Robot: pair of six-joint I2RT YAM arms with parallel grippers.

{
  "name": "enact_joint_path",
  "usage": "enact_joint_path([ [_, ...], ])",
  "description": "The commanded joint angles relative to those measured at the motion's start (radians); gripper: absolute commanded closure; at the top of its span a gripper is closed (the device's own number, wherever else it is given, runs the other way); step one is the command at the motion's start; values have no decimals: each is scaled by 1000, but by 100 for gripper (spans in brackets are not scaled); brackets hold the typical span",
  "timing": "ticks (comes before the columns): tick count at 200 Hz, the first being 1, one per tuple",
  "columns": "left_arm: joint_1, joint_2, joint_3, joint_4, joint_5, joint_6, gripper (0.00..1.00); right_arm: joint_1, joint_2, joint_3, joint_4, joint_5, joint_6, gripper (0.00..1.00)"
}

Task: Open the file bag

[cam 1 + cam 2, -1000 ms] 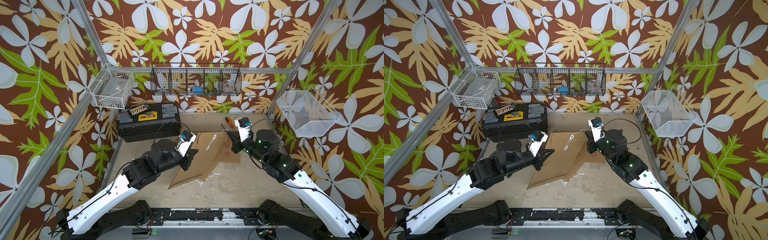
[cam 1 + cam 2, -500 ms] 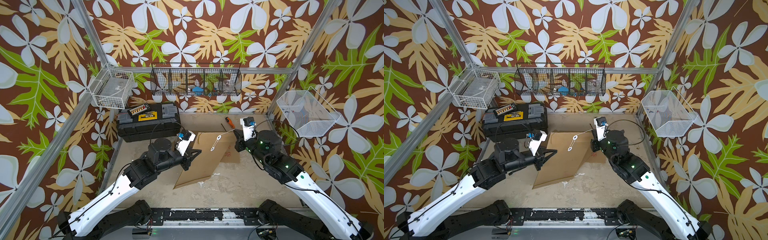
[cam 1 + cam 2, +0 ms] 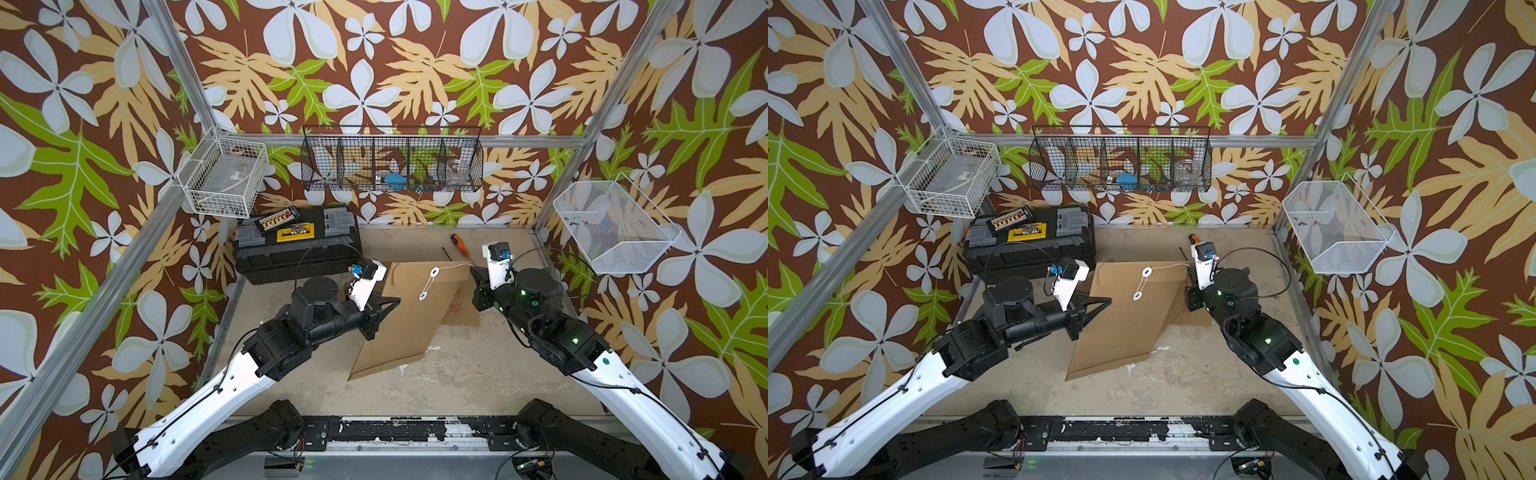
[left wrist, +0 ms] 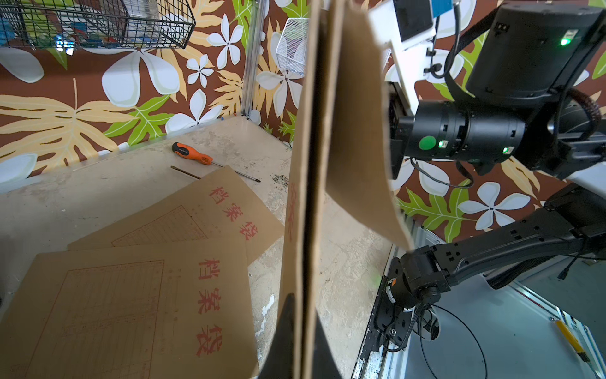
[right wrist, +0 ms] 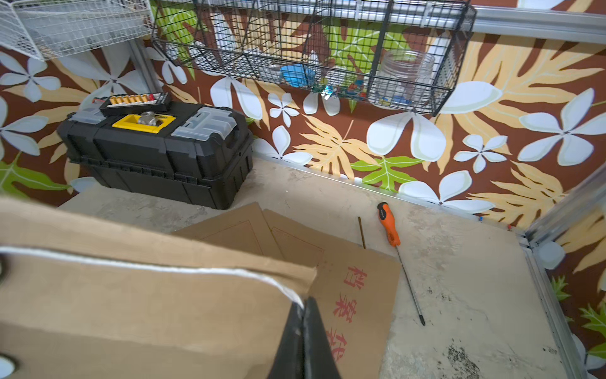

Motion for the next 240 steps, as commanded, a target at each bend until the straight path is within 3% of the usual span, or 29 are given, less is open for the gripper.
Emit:
enact_joint_path([
  [1,1,-1,7,56,-1,-2,100,1,-14,-17,37,-77,-22,100],
  [240,4,-15,-15,82,-15,-20,100,1,-44,-159,11,-376,-140,100],
])
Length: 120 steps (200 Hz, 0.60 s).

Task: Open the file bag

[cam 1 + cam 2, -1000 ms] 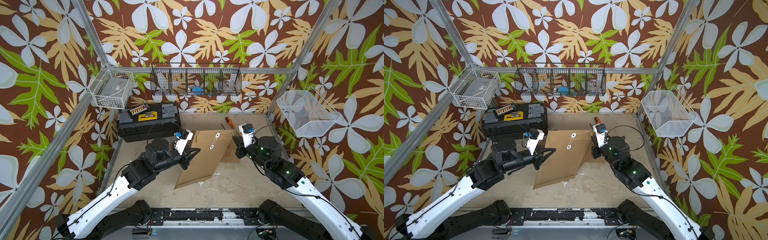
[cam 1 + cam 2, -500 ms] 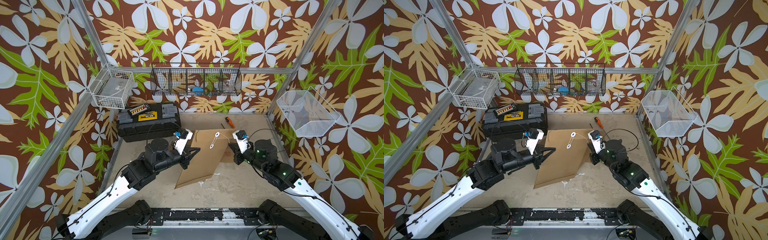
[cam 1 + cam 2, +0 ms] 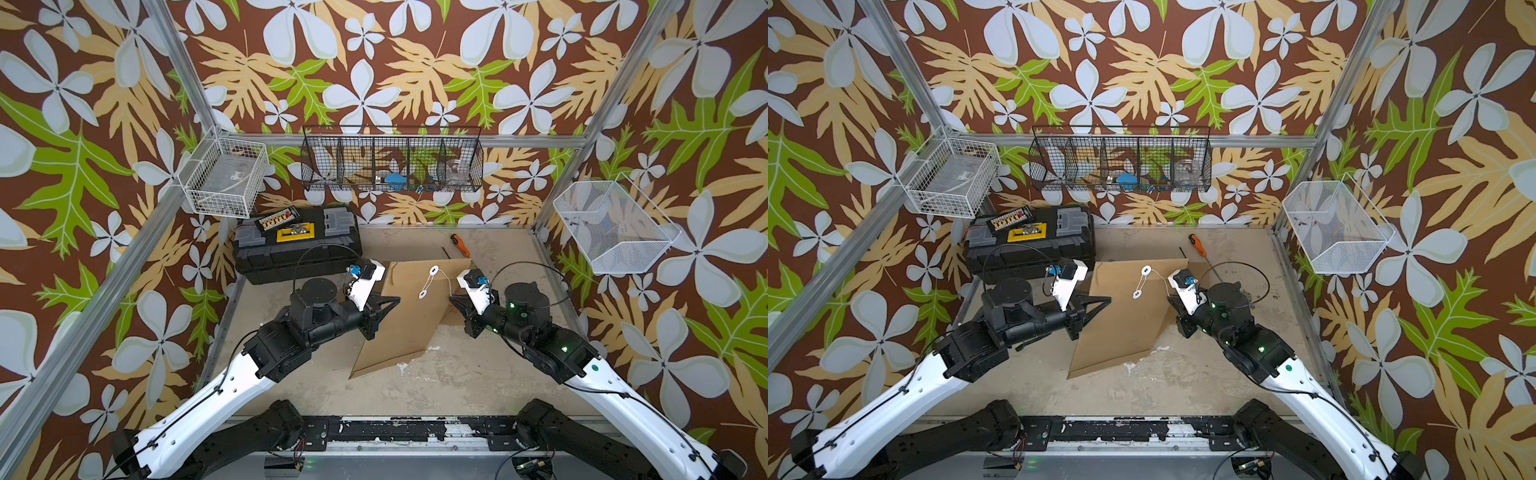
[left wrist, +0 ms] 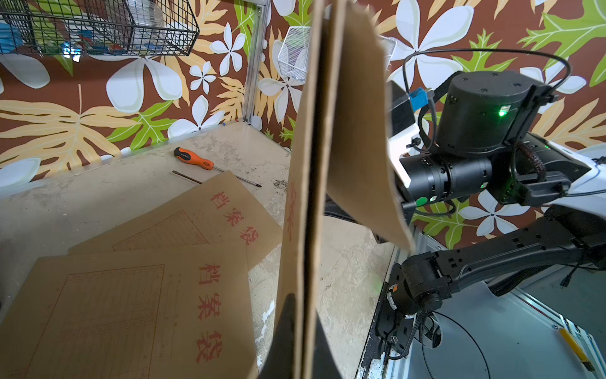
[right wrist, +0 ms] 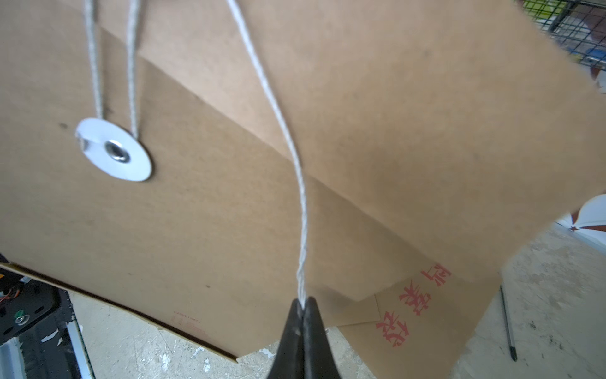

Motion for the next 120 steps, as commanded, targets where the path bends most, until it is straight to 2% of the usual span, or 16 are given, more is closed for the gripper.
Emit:
enact_joint_path([
  [1,3,-4,5,51,-8,-11,100,1,-1,-8,13,-36,-17,100],
  [53,2,4,4,59,-8,-15,100,1,0,-21,10,-126,-37,100],
  [120,2,10,-8,68,-21,-23,100,9,28,-18,46,-356,-44,100],
])
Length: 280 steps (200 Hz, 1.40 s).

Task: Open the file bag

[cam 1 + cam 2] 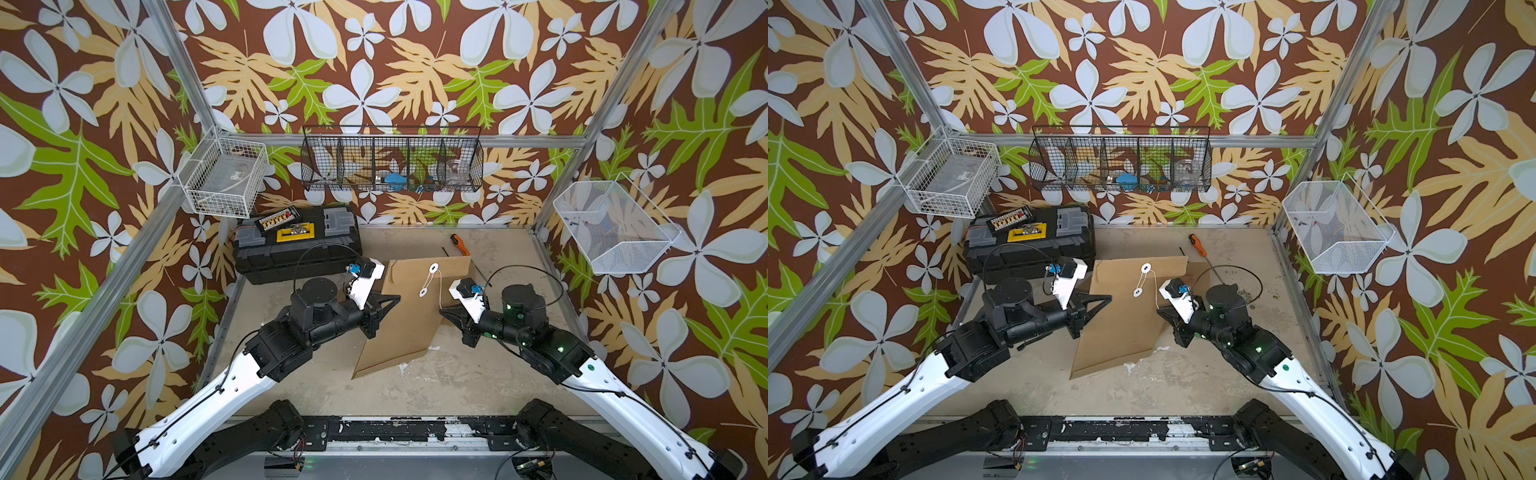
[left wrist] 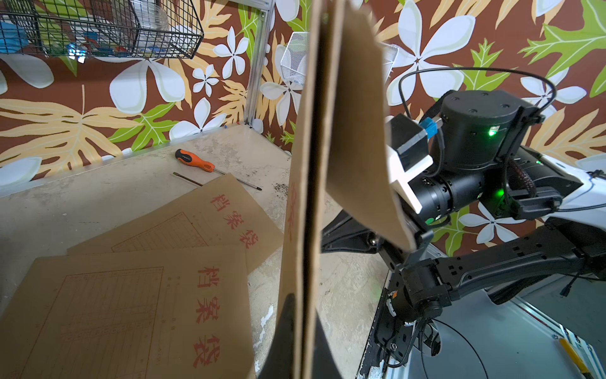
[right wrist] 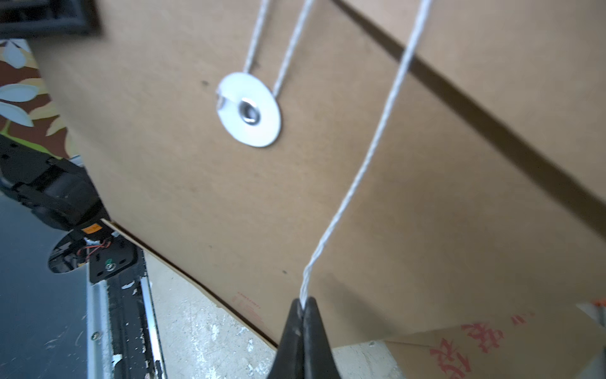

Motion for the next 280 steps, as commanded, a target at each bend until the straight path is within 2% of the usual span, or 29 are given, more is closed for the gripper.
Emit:
enact_joint_path([
  [1,1,6,1,48,-3,-3,100,10,17,9,31,-119,-12,100],
  [33,1,8,1,49,-12,-3,100,47,24,11,34,-146,-23,100],
  [92,1,14,9,53,-32,-9,100,50,34,16,13,-143,-38,100],
  [102,2,11,11,52,-38,-11,100,50,30,15,14,-99,-25,100],
  [136,17,4,24,48,-90,-19,100,50,8,9,12,241,34,100],
  [164,102,28,33,68,34,-54,100,50,8,23,14,363,73,100],
  [229,196,92,47,182,333,-114,100,49,62,56,15,421,118,100],
  [247,225,101,51,201,385,-130,100,50,64,51,8,446,123,100],
  [280,268,108,61,210,414,-134,100,49,51,28,10,455,112,100],
])
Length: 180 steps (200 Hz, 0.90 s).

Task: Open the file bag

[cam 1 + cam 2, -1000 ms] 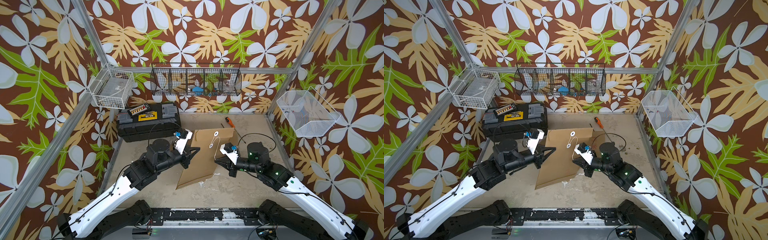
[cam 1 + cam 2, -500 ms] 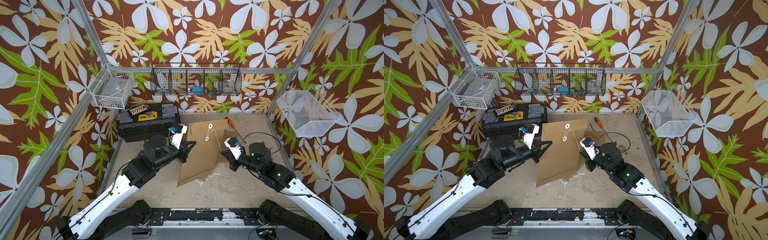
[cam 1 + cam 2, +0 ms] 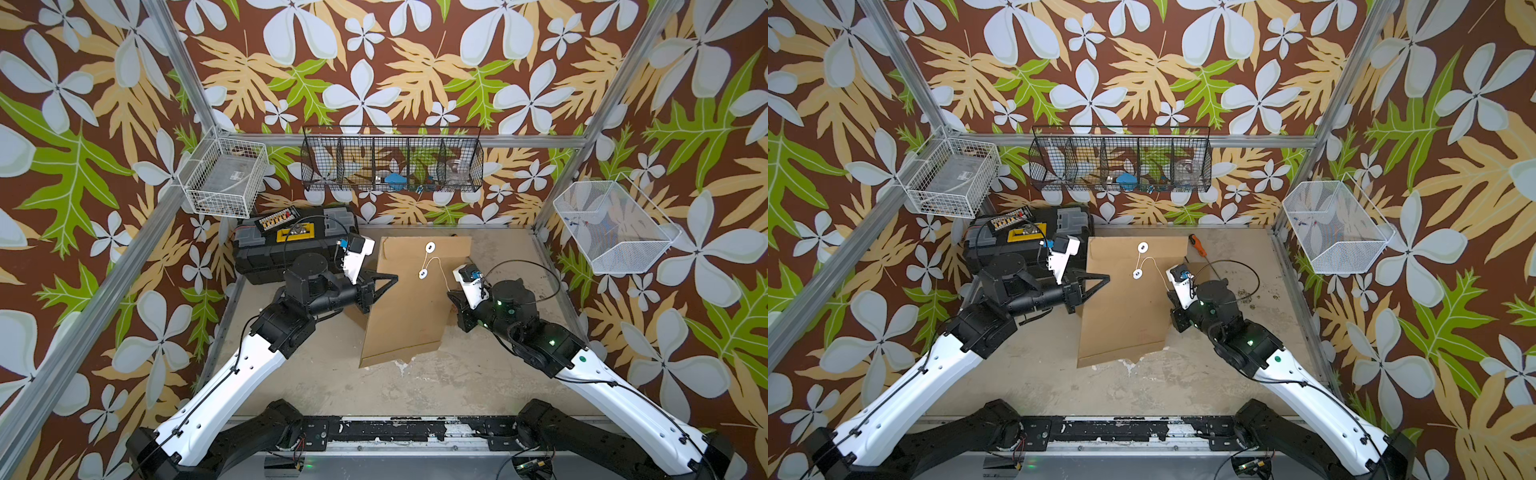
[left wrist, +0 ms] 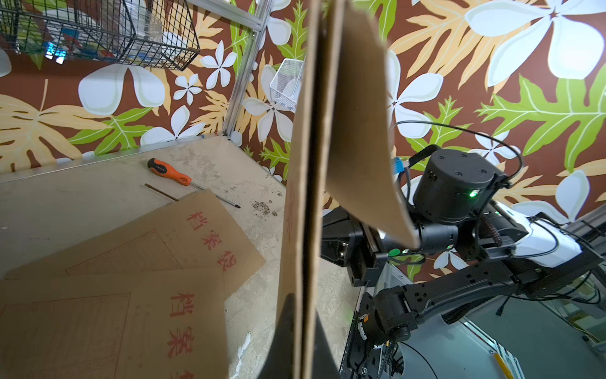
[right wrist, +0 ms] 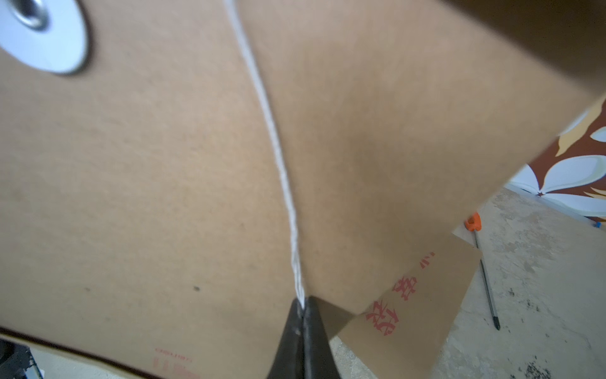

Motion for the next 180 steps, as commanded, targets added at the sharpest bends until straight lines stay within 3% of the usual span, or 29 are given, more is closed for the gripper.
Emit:
enact_joint_path([
  [1,26,3,14,69,67,-18,100,-1,-7,-13,3,26,-5,100],
  [95,78,31,14,136,82,-43,100,-1,-9,-44,-30,21,-36,100],
  [180,90,42,27,164,67,-57,100,0,33,-71,-21,-99,-72,100],
])
